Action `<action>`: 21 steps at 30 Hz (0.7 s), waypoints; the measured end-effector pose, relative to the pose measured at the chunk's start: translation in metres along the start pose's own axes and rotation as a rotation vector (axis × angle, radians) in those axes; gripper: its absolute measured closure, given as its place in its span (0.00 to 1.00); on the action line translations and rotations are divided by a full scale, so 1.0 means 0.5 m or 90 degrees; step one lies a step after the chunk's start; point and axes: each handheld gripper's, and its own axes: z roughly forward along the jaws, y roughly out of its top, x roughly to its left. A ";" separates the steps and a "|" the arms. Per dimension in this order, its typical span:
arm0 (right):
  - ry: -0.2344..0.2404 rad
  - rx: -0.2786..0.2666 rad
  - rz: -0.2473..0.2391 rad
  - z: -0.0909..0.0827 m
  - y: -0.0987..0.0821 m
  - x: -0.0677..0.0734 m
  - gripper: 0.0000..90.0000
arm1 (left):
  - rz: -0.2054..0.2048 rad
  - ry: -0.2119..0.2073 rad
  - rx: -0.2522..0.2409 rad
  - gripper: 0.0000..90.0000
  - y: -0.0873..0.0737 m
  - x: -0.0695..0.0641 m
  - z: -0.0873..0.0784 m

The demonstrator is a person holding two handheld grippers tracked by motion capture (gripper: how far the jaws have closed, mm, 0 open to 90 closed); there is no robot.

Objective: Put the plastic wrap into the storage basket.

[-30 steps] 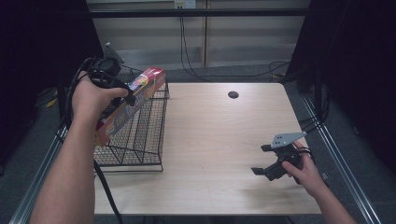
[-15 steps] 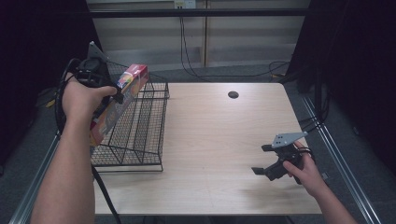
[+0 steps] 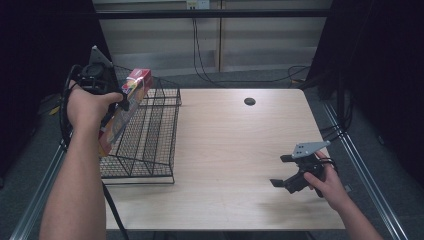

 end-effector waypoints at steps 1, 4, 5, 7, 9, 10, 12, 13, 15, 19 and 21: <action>-0.006 0.000 -0.001 -0.001 0.000 0.000 0.02 | -0.001 0.004 0.001 0.50 0.000 0.001 0.000; -0.001 -0.001 0.002 -0.002 0.000 -0.002 0.02 | 0.003 0.010 0.003 0.50 0.000 0.002 0.001; -0.001 -0.001 0.002 -0.002 0.000 -0.002 0.02 | -0.004 0.005 0.001 0.50 -0.001 0.003 0.001; -0.001 -0.001 0.002 -0.002 0.000 -0.002 0.02 | -0.007 0.004 0.000 0.50 -0.002 0.005 0.002; -0.001 -0.002 0.002 -0.002 0.000 -0.001 0.02 | -0.010 0.010 0.000 0.50 -0.003 0.006 0.003; -0.001 -0.002 0.001 -0.002 0.000 -0.001 0.02 | -0.013 0.011 0.000 0.50 -0.003 0.007 0.003; -0.002 -0.002 0.000 -0.002 0.000 0.000 0.02 | -0.020 0.010 -0.003 0.49 -0.004 0.009 0.004; -0.003 -0.002 -0.002 -0.001 0.000 0.000 0.02 | -0.023 0.010 -0.007 0.49 -0.004 0.010 0.005; -0.002 -0.001 -0.003 -0.002 0.000 0.000 0.02 | -0.026 0.013 -0.009 0.49 -0.005 0.012 0.004; -0.001 0.002 -0.002 -0.001 -0.001 0.000 0.02 | -0.033 0.017 -0.009 0.49 -0.005 0.015 0.000; -0.001 0.002 -0.002 -0.001 0.000 0.000 0.02 | -0.039 0.018 -0.012 0.49 -0.005 0.018 -0.001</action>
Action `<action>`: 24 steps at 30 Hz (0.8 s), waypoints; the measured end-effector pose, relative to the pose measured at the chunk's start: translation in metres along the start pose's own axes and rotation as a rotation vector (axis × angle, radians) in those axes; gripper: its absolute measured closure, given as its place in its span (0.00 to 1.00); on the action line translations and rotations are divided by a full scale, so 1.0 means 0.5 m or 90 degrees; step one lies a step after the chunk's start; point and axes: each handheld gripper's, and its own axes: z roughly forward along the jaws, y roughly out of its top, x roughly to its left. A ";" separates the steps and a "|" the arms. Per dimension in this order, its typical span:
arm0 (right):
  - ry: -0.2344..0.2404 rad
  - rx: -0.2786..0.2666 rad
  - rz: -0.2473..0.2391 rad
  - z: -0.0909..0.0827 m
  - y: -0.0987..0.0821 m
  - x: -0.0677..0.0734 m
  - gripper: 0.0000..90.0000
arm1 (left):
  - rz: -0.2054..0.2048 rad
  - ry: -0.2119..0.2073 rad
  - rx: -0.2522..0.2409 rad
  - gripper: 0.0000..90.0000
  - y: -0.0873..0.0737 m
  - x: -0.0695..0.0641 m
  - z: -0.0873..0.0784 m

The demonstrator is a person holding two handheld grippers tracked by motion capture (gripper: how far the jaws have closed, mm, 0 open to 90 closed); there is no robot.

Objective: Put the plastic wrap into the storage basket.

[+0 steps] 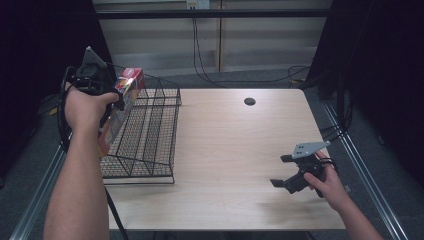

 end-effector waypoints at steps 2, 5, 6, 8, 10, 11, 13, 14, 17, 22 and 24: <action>-0.002 0.002 -0.003 0.001 0.000 0.001 0.02 | 0.000 0.005 0.003 0.49 0.000 0.002 0.000; -0.004 0.006 -0.005 0.001 0.000 0.003 0.02 | -0.005 0.011 -0.005 0.49 -0.001 0.008 -0.001; -0.007 0.006 -0.007 0.002 0.000 0.002 0.02 | -0.009 0.011 -0.006 0.49 -0.001 0.008 -0.001; -0.007 0.006 -0.007 0.003 0.000 0.002 0.02 | -0.012 0.011 -0.007 0.49 -0.002 0.012 -0.002; -0.006 0.006 -0.007 0.003 0.000 0.002 0.02 | -0.011 0.017 -0.004 0.49 -0.002 0.014 -0.004; -0.007 0.006 -0.007 0.004 0.000 0.002 0.02 | -0.016 0.014 -0.004 0.49 -0.002 0.016 -0.004; -0.007 0.007 -0.007 0.004 0.000 0.002 0.02 | -0.021 0.013 -0.004 0.49 -0.003 0.019 -0.003; -0.008 0.007 -0.007 0.004 0.000 0.002 0.02 | -0.022 0.013 -0.002 0.49 -0.003 0.021 -0.002; -0.006 0.008 -0.007 0.005 0.000 0.002 0.02 | -0.027 0.019 -0.003 0.49 -0.005 0.025 -0.001; -0.003 0.008 -0.007 0.005 0.000 0.001 0.02 | -0.040 0.026 -0.004 0.49 -0.006 0.028 0.001; -0.001 0.008 -0.006 0.004 0.000 0.001 0.02 | -0.042 0.025 -0.001 0.49 -0.007 0.031 0.001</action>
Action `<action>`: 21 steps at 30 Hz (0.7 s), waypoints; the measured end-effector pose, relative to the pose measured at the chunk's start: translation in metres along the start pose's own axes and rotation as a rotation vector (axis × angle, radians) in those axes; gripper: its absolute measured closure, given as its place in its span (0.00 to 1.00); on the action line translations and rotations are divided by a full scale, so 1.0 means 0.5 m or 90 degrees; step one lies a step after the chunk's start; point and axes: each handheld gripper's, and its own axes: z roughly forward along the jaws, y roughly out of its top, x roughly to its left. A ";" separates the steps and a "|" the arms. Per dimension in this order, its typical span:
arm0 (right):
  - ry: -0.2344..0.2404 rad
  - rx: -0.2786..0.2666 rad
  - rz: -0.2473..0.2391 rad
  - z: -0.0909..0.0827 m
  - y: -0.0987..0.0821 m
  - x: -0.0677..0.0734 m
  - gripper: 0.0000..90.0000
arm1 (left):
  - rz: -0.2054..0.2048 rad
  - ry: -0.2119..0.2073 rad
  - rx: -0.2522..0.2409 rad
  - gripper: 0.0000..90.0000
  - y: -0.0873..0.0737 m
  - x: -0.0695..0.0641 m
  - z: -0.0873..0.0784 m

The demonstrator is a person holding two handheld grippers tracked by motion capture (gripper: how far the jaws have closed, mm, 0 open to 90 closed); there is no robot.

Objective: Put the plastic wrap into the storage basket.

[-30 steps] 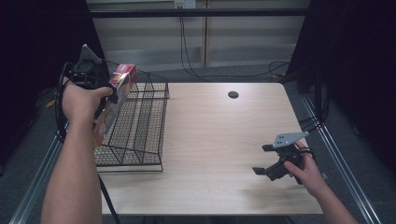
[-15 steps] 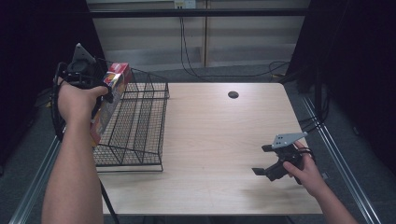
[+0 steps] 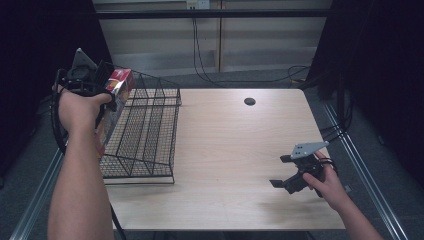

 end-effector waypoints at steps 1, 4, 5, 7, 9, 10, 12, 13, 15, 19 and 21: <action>0.000 -0.001 0.000 0.000 0.000 0.000 0.02 | -0.004 0.002 -0.002 0.49 0.000 0.000 0.001; -0.002 0.000 -0.001 0.001 0.000 0.000 0.02 | -0.006 0.003 -0.003 0.49 0.000 0.003 0.003; -0.002 0.000 -0.001 0.001 0.000 0.000 0.02 | -0.010 0.005 -0.002 0.49 -0.001 0.003 0.003; -0.001 -0.002 -0.002 0.000 0.000 0.000 0.02 | -0.008 0.006 0.001 0.49 -0.001 0.005 0.004; -0.004 -0.001 -0.002 0.000 0.000 0.000 0.02 | -0.012 0.011 0.000 0.49 -0.002 0.005 0.007; -0.004 -0.001 -0.002 0.000 0.000 0.000 0.02 | -0.018 0.014 0.000 0.49 -0.002 0.004 0.008; -0.003 -0.001 -0.002 0.000 0.000 0.000 0.02 | -0.018 0.014 0.000 0.49 -0.002 0.005 0.011; -0.003 -0.001 -0.003 -0.001 0.000 0.000 0.02 | -0.020 0.014 0.001 0.49 -0.003 0.006 0.012; -0.003 -0.001 -0.003 -0.001 0.000 0.000 0.02 | -0.020 0.015 0.002 0.49 -0.003 0.007 0.015; 0.002 0.000 -0.002 0.000 -0.001 0.001 0.02 | -0.027 0.010 0.006 0.49 -0.006 0.006 0.024; -0.002 0.000 -0.003 0.000 -0.001 0.000 0.02 | -0.024 0.014 0.009 0.49 -0.006 0.006 0.028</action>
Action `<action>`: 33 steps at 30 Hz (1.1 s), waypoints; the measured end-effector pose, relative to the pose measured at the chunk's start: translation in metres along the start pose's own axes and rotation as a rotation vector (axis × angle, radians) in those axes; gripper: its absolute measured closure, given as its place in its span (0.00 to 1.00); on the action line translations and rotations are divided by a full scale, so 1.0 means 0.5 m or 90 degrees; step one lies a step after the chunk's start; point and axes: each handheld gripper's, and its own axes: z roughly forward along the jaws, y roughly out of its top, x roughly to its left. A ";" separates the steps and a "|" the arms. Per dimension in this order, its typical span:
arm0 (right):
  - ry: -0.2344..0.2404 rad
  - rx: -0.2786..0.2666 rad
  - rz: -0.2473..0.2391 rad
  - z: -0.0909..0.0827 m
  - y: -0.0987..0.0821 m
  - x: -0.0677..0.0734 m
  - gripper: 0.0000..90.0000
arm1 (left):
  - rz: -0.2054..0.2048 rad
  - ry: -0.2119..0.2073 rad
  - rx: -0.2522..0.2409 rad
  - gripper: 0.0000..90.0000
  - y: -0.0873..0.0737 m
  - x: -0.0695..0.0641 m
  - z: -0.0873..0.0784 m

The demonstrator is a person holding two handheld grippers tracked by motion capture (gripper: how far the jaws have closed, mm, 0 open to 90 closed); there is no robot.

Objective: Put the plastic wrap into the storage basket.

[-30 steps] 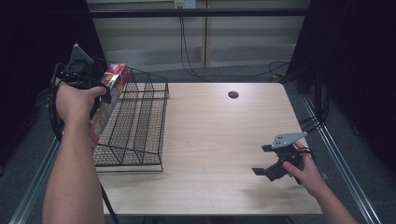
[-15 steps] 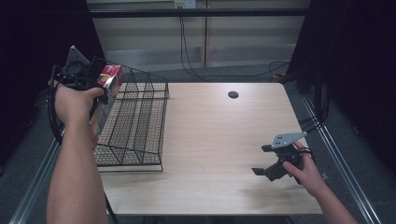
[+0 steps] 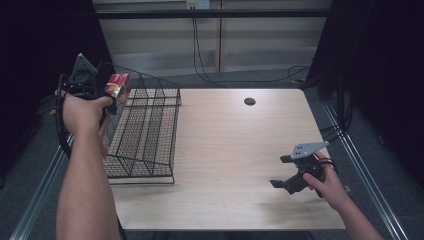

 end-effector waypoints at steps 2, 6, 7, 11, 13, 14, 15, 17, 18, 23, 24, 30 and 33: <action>0.002 0.000 0.001 -0.001 0.000 0.000 0.02 | -0.006 -0.001 -0.001 0.49 -0.001 -0.002 0.003; -0.002 0.001 0.002 -0.002 0.000 0.000 0.02 | -0.006 0.001 0.005 0.49 -0.003 -0.003 0.005; -0.002 0.000 0.001 -0.002 0.000 0.000 0.02 | -0.008 0.000 0.004 0.49 -0.004 -0.003 0.006; 0.001 0.002 0.001 -0.001 -0.001 0.000 0.02 | -0.006 0.002 0.006 0.49 -0.009 -0.006 0.012; -0.001 0.001 0.000 -0.001 0.000 0.001 0.02 | -0.007 0.000 0.010 0.48 -0.011 -0.009 0.017; 0.000 0.003 0.001 -0.001 0.000 0.001 0.02 | -0.001 0.003 0.012 0.48 -0.011 -0.008 0.019; 0.004 0.002 0.001 -0.001 0.000 0.002 0.02 | -0.004 -0.001 0.011 0.48 -0.013 -0.008 0.022; 0.003 0.004 0.001 -0.002 0.000 0.003 0.02 | -0.004 -0.006 0.018 0.48 -0.014 -0.008 0.025; 0.003 0.004 0.001 -0.002 0.000 0.003 0.02 | -0.001 -0.004 0.019 0.48 -0.015 -0.008 0.028; 0.004 0.004 0.002 -0.001 -0.001 0.002 0.02 | -0.005 -0.011 0.033 0.48 -0.017 -0.006 0.034; 0.003 0.005 0.001 -0.001 -0.001 0.002 0.02 | -0.008 -0.008 0.032 0.48 -0.018 -0.005 0.035; 0.003 0.004 -0.004 0.001 0.000 0.002 0.02 | -0.004 -0.010 0.040 0.47 -0.022 -0.001 0.041; 0.002 0.007 -0.003 0.002 0.000 0.004 0.02 | -0.011 -0.009 0.042 0.47 -0.024 0.001 0.044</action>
